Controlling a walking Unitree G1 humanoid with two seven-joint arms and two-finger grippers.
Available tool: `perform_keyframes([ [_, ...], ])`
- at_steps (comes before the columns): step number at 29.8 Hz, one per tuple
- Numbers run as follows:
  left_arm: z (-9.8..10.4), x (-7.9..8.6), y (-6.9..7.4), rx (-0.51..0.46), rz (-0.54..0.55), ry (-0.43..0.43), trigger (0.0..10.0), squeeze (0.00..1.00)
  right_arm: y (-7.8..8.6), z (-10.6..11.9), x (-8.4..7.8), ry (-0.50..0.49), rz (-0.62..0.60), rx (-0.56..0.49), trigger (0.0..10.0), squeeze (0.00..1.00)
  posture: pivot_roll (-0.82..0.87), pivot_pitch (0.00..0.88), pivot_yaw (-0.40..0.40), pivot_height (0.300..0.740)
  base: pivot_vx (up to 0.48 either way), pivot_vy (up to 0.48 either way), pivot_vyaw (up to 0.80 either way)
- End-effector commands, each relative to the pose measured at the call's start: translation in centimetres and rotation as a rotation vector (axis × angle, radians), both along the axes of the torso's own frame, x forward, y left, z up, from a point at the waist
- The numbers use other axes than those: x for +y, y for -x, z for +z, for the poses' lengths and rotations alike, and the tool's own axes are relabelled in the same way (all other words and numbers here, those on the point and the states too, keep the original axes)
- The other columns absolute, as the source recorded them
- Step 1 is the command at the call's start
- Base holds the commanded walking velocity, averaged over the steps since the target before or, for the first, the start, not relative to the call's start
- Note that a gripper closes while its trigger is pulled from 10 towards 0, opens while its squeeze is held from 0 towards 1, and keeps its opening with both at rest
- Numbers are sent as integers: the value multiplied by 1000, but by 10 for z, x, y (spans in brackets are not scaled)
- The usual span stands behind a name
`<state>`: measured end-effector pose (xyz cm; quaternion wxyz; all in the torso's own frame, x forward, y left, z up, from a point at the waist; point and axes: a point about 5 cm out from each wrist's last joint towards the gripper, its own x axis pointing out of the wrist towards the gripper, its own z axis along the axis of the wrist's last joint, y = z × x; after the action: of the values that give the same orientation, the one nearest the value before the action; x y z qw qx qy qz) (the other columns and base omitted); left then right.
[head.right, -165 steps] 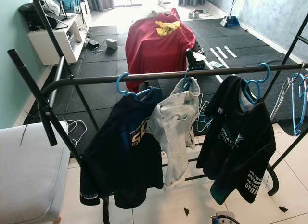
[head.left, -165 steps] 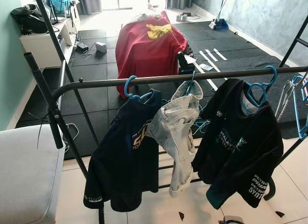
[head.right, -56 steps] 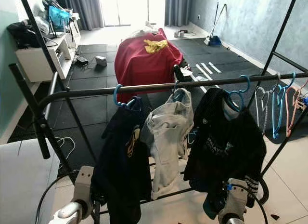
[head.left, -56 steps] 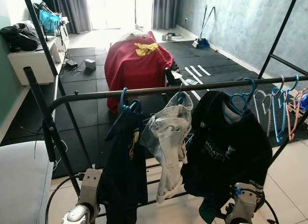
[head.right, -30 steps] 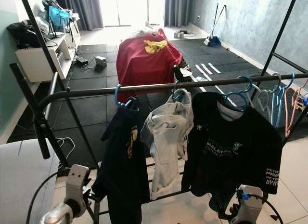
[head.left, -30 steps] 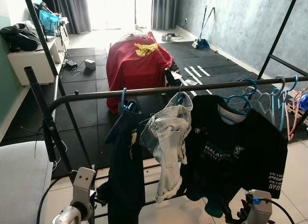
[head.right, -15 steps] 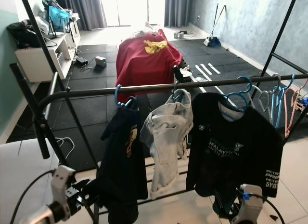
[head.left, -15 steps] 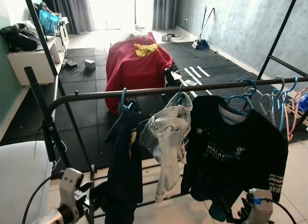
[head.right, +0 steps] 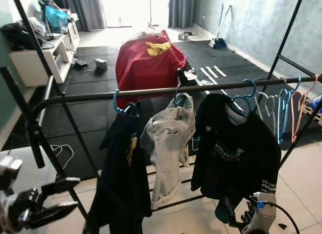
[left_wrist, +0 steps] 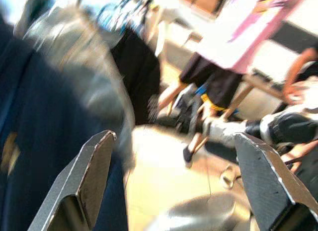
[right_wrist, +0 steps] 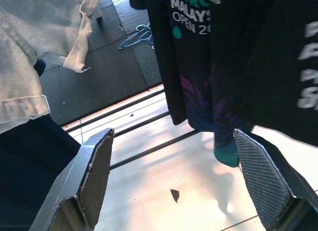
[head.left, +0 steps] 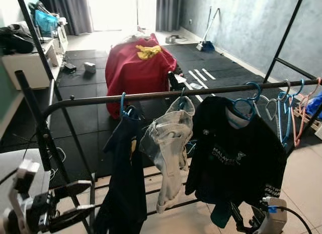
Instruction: Hang hanger
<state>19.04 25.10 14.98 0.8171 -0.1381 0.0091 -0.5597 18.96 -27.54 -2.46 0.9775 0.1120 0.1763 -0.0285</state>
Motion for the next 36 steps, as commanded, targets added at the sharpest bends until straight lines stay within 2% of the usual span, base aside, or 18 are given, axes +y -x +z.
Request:
perform_keyframes([
  [1,6,3,-1,-6,0,-10,10000,0,3,-1,-2,-12,-18,7,10000,0,-19,15,-82,740,0,0,0],
  [3,14,0,-3,-36,-5,8,10000,0,3,-1,-3,-12,-18,8,10000,0,-19,15,-82,740,0,0,0],
  [4,25,-12,-15,-108,49,43,10000,0,3,-1,-3,-15,-17,10,10000,0,-18,17,-84,740,0,0,0],
  [6,25,-12,-15,-108,49,43,10000,0,3,-1,-3,-15,-17,10,10000,0,-18,17,-84,740,0,0,0],
  [8,38,-45,-38,-173,163,123,10000,0,3,-2,-3,-24,-16,14,10000,0,-20,16,-81,740,0,0,0],
  [10,38,-45,-38,-173,163,123,10000,0,3,-2,-3,-24,-16,14,10000,0,-20,16,-81,740,0,0,0],
  [11,37,-63,-48,-165,222,124,10000,0,3,-2,-3,-27,-15,15,10000,0,-29,16,-80,740,0,0,0],
  [12,37,-63,-48,-165,222,124,10000,0,3,-2,-3,-27,-15,15,10000,0,-29,16,-80,740,0,0,0],
  [13,31,-79,-56,-115,290,84,10000,0,3,-2,-3,-30,-15,16,10000,0,-33,16,-81,740,0,0,0],
  [14,31,-79,-56,-115,290,84,10000,0,3,-2,-3,-30,-15,16,10000,0,-33,16,-81,740,0,0,0],
  [15,18,-95,-76,-77,511,-117,10000,0,3,-1,-2,-35,-15,12,10000,0,-29,17,-81,740,0,0,0],
  [17,18,-95,-76,-77,511,-117,10000,0,3,-1,-2,-35,-15,12,10000,0,-29,17,-81,740,0,0,0],
  [18,12,-98,-85,-72,637,-243,10000,0,3,0,-2,-39,-14,8,10000,0,-27,18,-79,740,0,0,0],
  [24,11,-98,-87,-52,694,-268,10000,0,3,0,-2,-41,-14,5,10000,0,-30,19,-75,740,0,0,0],
  [25,10,-94,-90,-32,775,-310,10000,0,3,0,-2,-46,-16,-1,10000,0,-33,21,-74,740,0,0,0],
  [27,14,-88,-93,-59,862,-363,10000,0,3,1,-2,-50,-18,-6,10000,0,-33,21,-74,740,0,0,0],
  [30,37,-70,-100,-192,1032,-418,10000,0,4,1,-2,-56,-18,-7,10000,0,-31,22,-75,740,0,0,0],
  [36,62,-67,-102,-305,1108,-386,10000,0,5,-1,-4,-64,-16,6,10000,0,-28,24,-76,740,0,0,0],
])
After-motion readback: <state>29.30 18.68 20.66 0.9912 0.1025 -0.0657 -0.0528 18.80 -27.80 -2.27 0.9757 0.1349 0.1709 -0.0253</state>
